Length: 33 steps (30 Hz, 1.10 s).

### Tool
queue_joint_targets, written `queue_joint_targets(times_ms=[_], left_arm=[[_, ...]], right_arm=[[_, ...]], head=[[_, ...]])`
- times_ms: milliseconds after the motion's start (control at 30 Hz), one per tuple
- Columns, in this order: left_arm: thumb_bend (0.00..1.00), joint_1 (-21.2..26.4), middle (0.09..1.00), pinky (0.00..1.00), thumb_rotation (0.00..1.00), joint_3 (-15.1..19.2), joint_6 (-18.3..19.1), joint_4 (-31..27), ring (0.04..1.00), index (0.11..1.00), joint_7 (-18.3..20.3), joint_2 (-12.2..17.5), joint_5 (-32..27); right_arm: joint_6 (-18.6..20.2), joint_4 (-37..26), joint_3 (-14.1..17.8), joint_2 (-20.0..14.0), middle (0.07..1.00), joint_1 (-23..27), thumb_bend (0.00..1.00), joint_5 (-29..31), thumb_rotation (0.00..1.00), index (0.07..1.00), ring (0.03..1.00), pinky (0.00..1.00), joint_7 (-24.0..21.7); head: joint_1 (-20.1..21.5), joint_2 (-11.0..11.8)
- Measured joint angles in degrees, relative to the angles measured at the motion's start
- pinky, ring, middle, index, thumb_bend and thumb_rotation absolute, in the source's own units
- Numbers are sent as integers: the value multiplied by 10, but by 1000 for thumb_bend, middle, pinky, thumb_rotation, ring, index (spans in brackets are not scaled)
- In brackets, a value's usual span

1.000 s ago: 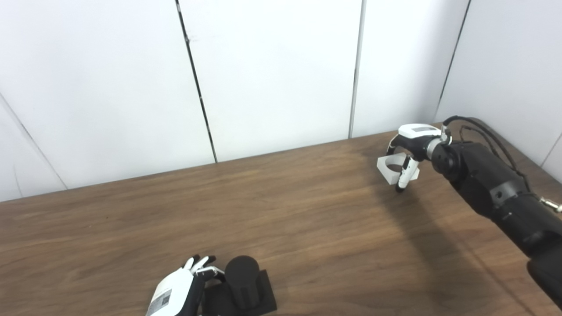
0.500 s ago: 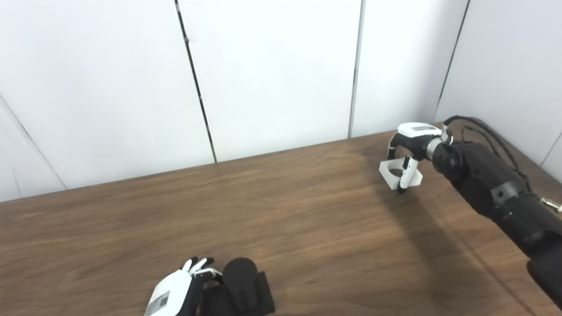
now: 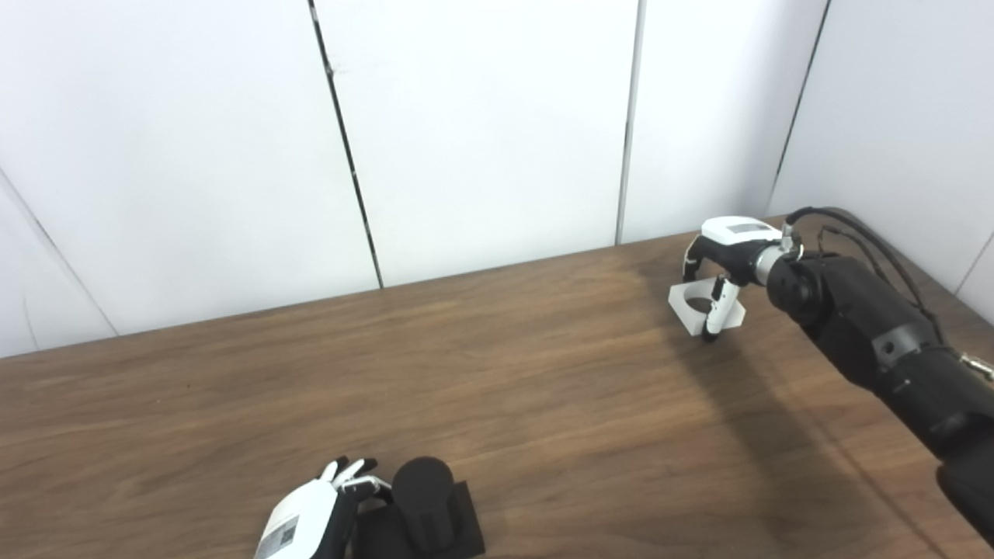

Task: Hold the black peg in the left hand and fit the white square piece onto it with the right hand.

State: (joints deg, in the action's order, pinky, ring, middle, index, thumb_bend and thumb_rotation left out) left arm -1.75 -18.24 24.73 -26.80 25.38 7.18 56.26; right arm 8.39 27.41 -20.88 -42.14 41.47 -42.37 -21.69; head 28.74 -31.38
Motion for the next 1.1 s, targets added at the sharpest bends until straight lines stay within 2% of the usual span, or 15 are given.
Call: queue_joint_targets(times_ms=[133,300,433,533,700,933,1100], left_arm=[[518,0,919,1000,65,1,0,0,1000,484,0,-1,0],[517,1,911,1000,66,0,3,1,1000,484,0,-2,1],[518,3,905,1000,66,-1,5,1,1000,483,2,-3,3],[518,4,903,1000,66,-1,7,0,1000,484,9,-8,12],[519,6,901,1000,65,0,9,0,1000,483,20,-15,18],[519,6,889,1000,62,0,10,0,1000,482,23,-19,20],[519,7,891,1000,60,0,12,-1,1000,482,27,-28,29]], right_arm=[[23,-87,-2,-12,786,0,524,-12,133,485,914,980,-60],[29,-198,-9,-27,779,11,524,-26,135,484,910,1000,-149],[42,-304,-22,-25,778,21,525,-38,137,484,914,1000,-232],[46,-372,-27,-9,775,31,525,-41,136,483,900,1000,-288],[55,-452,-27,29,759,33,525,-35,136,483,892,1000,-343],[65,-506,-23,69,761,34,525,-14,136,482,891,1000,-387],[65,-534,-20,90,759,35,525,0,137,481,895,1000,-401]], head=[[1,-3],[-3,-10],[-16,-22],[-31,-36],[-46,-53],[-67,-74],[-89,-90]])
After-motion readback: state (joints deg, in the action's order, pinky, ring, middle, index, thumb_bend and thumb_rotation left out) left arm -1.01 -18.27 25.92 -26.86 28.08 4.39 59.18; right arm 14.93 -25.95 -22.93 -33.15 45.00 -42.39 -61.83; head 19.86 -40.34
